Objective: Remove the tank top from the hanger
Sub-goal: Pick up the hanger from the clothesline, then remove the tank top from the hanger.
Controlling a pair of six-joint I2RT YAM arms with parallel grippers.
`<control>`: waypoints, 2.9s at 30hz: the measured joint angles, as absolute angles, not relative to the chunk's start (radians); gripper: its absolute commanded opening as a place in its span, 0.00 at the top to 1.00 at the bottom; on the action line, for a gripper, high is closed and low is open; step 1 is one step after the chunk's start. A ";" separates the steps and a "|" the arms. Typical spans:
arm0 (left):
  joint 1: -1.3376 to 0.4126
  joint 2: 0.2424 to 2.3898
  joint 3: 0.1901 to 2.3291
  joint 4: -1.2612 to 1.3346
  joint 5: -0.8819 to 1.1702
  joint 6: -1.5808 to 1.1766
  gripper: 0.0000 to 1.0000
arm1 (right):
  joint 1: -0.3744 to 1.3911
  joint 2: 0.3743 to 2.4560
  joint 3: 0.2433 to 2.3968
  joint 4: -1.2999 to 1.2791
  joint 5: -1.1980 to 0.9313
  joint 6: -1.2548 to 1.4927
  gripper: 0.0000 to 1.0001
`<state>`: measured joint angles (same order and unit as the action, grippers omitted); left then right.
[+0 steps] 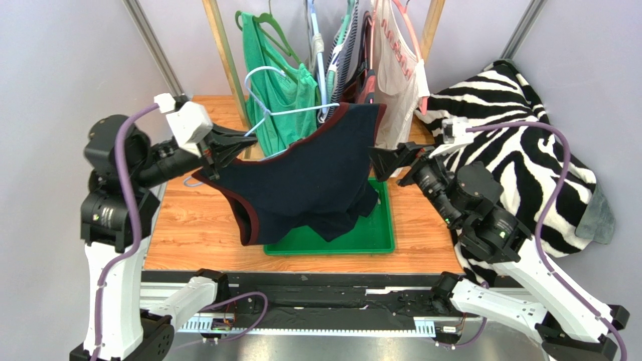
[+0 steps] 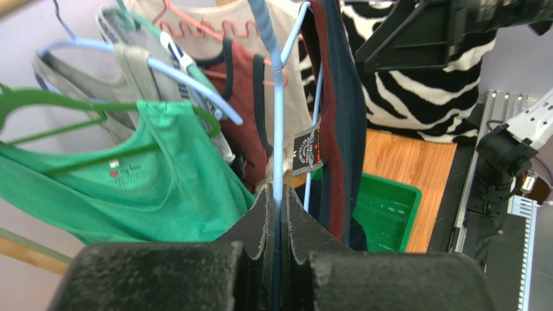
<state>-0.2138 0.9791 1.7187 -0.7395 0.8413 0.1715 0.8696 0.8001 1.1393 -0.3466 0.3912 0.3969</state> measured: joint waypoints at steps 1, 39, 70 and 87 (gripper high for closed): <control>-0.215 0.982 1.702 -0.740 0.833 0.175 1.00 | 0.877 0.812 1.140 -0.329 0.381 0.397 0.00; -0.217 0.958 1.607 -0.737 0.781 0.198 1.00 | 0.909 0.956 1.173 -0.155 0.389 0.361 1.00; -0.230 0.944 1.637 -0.795 0.782 0.250 1.00 | 0.466 0.818 1.010 -0.334 0.272 0.599 1.00; -0.535 1.281 1.908 -0.877 0.659 0.334 1.00 | 0.462 0.729 1.052 -0.469 -0.031 0.271 0.29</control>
